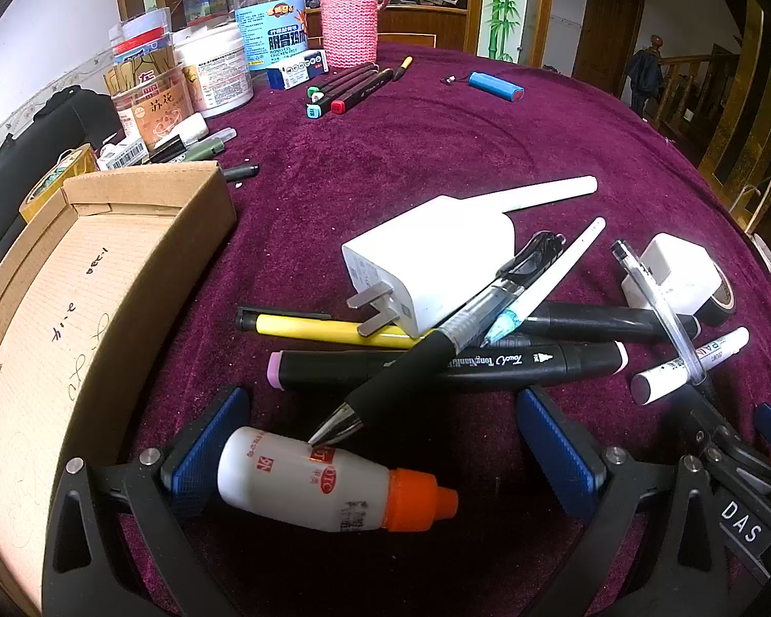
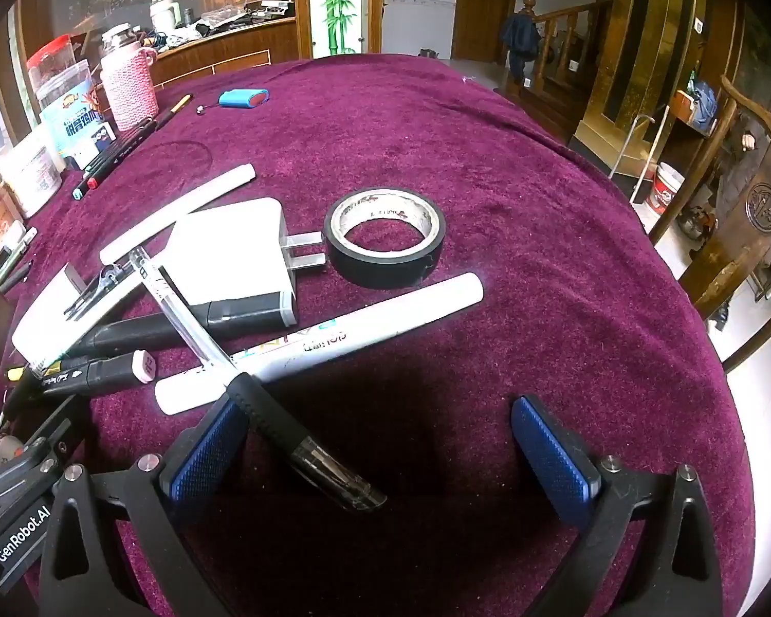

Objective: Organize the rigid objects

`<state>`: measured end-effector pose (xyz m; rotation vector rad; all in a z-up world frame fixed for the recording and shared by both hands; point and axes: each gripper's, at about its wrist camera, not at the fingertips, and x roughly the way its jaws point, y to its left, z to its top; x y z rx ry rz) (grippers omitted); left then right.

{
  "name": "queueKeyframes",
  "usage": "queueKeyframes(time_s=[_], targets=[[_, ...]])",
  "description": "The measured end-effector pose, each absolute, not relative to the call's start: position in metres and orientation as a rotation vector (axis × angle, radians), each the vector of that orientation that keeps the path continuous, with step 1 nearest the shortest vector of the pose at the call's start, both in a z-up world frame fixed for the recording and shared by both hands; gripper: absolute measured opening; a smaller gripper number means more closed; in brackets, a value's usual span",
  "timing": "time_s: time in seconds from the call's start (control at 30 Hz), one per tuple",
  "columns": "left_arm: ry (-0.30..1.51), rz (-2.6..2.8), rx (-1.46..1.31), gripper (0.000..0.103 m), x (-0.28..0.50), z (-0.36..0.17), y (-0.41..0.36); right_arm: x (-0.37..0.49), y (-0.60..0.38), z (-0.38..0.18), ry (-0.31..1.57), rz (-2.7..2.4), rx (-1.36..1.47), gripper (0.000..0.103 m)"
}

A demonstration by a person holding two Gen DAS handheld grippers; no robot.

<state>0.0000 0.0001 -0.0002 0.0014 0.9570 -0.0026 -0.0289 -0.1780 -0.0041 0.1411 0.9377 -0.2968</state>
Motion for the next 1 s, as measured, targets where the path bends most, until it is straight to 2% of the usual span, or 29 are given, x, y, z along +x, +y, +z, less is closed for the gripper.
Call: queueKeyframes(time_s=[0.77, 1.0], targets=[[1.007, -0.121, 0.054, 0.103, -0.005, 0.002, 0.003, -0.040, -0.192, 0.001, 0.935, -0.182, 0.204, 0.102], [1.013, -0.125, 0.073, 0.103, -0.013, 0.003, 0.003, -0.034, -0.184, 0.000, 1.018, -0.173, 0.104, 0.102]])
